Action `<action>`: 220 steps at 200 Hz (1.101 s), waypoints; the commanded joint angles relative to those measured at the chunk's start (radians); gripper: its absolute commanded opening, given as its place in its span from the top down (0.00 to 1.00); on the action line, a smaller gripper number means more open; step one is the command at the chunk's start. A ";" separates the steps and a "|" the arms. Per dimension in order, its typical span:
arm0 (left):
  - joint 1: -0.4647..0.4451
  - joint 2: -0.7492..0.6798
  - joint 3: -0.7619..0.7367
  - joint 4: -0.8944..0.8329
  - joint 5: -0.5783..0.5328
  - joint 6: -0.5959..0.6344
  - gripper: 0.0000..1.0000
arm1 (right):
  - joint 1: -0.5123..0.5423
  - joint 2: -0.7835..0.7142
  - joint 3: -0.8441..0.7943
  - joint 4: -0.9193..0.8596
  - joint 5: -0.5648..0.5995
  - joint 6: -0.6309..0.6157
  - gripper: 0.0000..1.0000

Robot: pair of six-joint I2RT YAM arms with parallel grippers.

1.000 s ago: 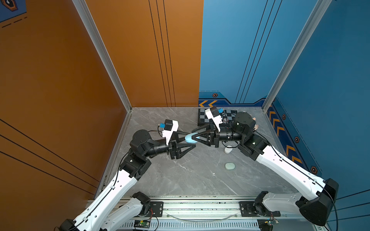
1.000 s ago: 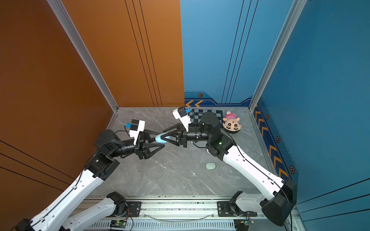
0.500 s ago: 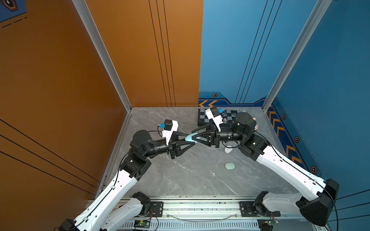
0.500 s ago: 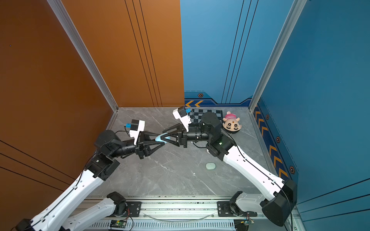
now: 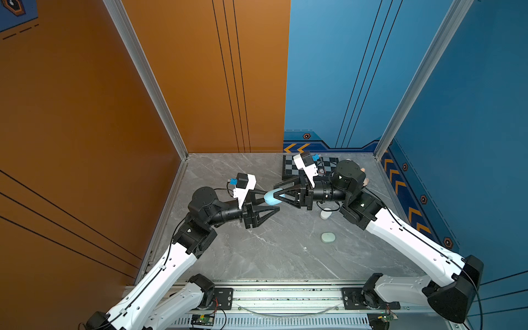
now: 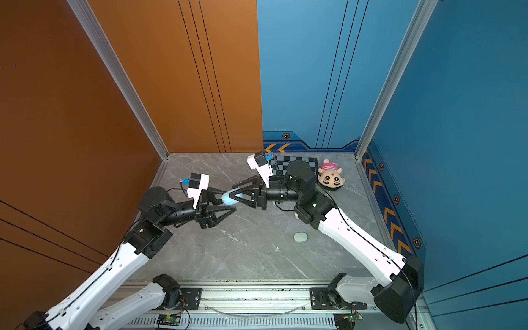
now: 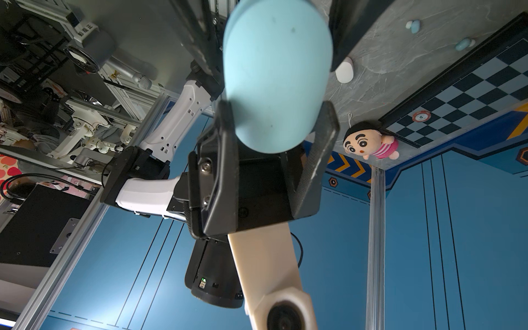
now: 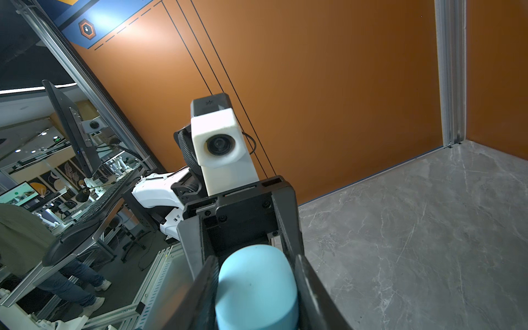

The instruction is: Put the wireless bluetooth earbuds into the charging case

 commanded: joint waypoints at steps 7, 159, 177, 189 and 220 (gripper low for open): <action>-0.004 -0.017 -0.011 0.019 -0.012 0.019 0.40 | 0.004 -0.017 -0.009 0.044 0.007 0.020 0.79; -0.001 -0.025 0.016 0.019 -0.012 0.021 0.55 | 0.012 -0.006 -0.015 0.036 -0.002 0.019 0.79; 0.001 -0.023 0.017 0.020 -0.013 0.021 0.55 | 0.015 -0.006 -0.017 0.034 -0.005 0.018 0.79; 0.000 -0.023 0.019 0.019 -0.014 0.022 0.56 | 0.015 -0.006 -0.019 0.034 -0.006 0.016 0.79; 0.002 -0.018 0.023 0.022 -0.006 0.021 0.68 | 0.016 -0.006 -0.021 0.030 -0.014 0.013 0.75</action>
